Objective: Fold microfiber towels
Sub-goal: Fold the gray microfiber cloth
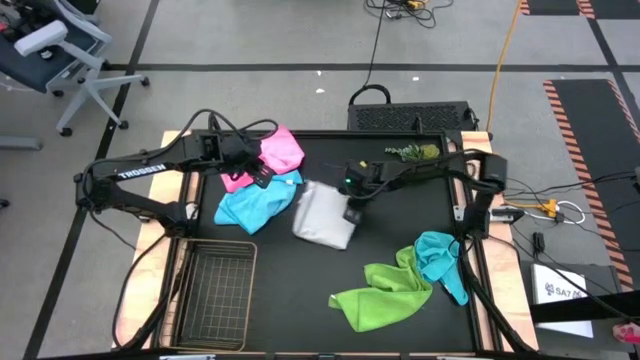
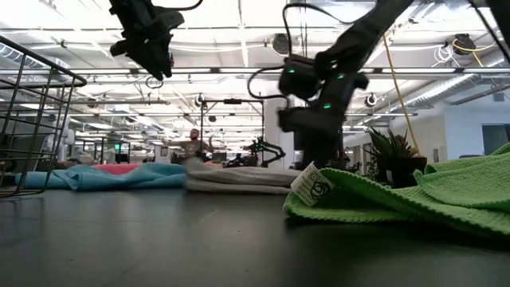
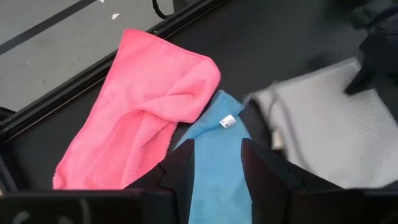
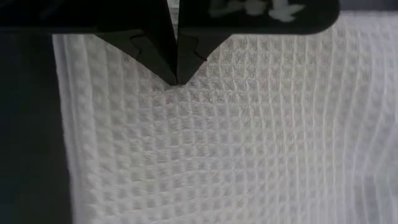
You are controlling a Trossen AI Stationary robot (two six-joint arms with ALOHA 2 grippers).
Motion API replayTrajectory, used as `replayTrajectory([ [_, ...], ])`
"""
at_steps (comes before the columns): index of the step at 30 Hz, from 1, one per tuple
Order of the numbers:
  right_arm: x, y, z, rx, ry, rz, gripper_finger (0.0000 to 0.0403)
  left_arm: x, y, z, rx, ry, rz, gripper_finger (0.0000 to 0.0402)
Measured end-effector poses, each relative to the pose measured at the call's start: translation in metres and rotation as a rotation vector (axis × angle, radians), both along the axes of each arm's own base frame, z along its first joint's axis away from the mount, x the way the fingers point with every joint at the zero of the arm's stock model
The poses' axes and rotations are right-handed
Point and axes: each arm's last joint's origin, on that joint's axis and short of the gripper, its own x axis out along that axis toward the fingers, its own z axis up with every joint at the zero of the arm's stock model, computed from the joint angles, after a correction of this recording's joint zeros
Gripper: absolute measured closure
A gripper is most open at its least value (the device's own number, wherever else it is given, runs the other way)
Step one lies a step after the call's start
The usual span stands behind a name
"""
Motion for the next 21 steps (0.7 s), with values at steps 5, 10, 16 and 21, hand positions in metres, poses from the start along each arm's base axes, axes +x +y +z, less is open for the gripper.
replayTrajectory([
  [5, -0.012, 0.005, 0.042, -0.05, -0.093, 0.005, 0.0403, 0.015, -0.002, -0.007, 0.0, -0.006, -0.024, 0.027],
  [10, -0.02, 0.018, 0.076, -0.062, -0.207, 0.013, 0.0403, 0.054, -0.003, -0.027, -0.024, -0.038, -0.131, 0.027],
  [16, -0.031, 0.03, 0.098, -0.037, -0.252, -0.022, 0.0403, 0.107, 0.009, -0.063, -0.027, -0.138, -0.219, 0.027],
  [21, -0.041, 0.036, 0.111, -0.017, -0.269, -0.049, 0.0403, 0.129, 0.029, -0.102, -0.149, -0.14, -0.241, 0.027],
])
